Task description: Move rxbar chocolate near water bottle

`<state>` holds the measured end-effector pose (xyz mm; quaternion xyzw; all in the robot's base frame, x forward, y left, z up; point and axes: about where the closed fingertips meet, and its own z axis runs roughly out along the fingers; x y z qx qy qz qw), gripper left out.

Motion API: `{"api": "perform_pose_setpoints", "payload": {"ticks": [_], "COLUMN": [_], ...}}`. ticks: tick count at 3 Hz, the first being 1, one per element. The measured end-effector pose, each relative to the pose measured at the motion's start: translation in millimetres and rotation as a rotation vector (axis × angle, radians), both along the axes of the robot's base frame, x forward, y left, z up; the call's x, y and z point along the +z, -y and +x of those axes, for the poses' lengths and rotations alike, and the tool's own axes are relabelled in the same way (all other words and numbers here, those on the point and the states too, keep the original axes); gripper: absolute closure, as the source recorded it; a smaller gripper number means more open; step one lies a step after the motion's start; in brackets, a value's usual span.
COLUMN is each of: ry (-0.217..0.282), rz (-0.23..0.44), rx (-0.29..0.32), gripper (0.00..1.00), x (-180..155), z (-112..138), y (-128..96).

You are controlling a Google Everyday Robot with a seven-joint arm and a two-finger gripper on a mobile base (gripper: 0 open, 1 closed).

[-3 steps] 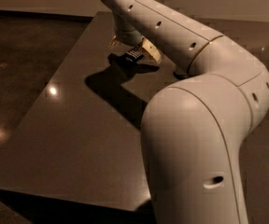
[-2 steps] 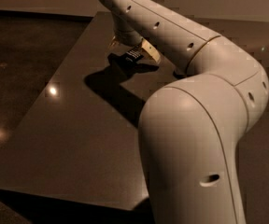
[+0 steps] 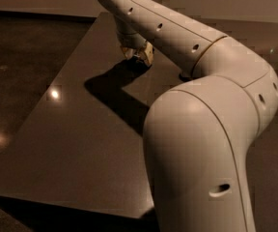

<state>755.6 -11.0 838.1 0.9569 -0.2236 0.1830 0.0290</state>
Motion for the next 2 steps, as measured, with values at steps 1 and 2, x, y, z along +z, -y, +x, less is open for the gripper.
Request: {"api": "perform_pose_setpoints", "payload": {"ticks": [1, 2], "ry": [0.003, 0.008], "rz": [0.0, 0.007], "rx": [0.004, -0.006], "gripper": [0.87, 1.0], "x": [4.4, 10.6], "z": [-5.3, -10.2], "y": [1.7, 7.2]}}
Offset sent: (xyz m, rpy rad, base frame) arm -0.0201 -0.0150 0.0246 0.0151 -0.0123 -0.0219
